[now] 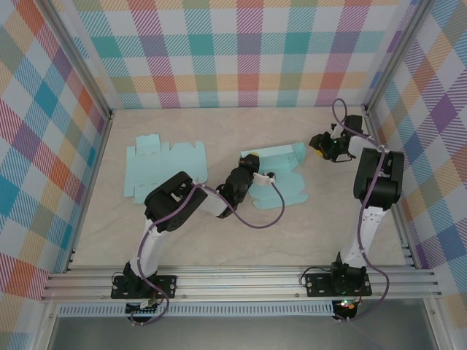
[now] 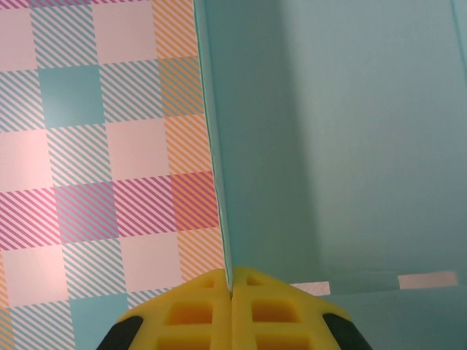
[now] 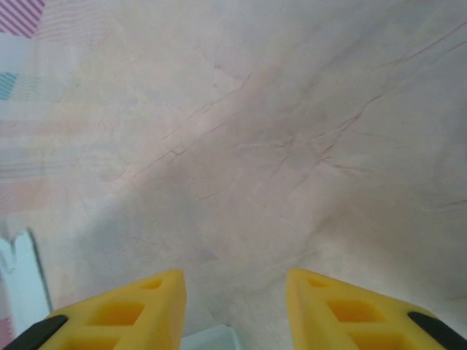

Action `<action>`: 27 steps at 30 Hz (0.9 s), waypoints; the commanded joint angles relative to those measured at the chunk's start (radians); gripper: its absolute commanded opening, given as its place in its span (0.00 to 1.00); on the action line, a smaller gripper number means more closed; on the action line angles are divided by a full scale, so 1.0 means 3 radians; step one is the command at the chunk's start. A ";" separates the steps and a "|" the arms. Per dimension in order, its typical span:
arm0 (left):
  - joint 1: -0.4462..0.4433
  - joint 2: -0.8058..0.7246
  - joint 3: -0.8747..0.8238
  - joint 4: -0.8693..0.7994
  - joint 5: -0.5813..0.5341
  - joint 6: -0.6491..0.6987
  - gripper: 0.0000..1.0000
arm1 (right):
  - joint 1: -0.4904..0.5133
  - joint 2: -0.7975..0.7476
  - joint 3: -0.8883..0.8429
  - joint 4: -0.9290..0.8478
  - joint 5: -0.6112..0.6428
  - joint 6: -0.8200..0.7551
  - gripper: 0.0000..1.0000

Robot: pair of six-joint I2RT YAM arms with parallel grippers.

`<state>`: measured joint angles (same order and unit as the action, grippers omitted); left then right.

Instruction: Fold the paper box

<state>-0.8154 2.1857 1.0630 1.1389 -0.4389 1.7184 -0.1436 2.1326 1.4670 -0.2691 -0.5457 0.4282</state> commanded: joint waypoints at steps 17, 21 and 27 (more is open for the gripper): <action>0.0077 0.0093 0.0071 -0.0003 0.0017 0.0072 0.00 | 0.0098 -0.0448 -0.0819 0.0665 -0.0753 -0.0088 0.41; 0.0080 0.0098 0.0070 -0.0008 0.0026 0.0071 0.00 | 0.0112 -0.0538 -0.0910 0.0724 -0.0779 -0.0170 0.41; 0.0080 0.0137 0.0062 -0.0027 0.0031 0.0065 0.00 | 0.0199 -0.0744 -0.1110 0.0714 -0.0690 -0.0370 0.42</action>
<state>-0.8013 2.1967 1.0649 1.1587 -0.4393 1.7218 -0.1043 1.9606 1.1599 -0.0765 -0.7368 0.3786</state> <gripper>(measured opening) 0.048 0.417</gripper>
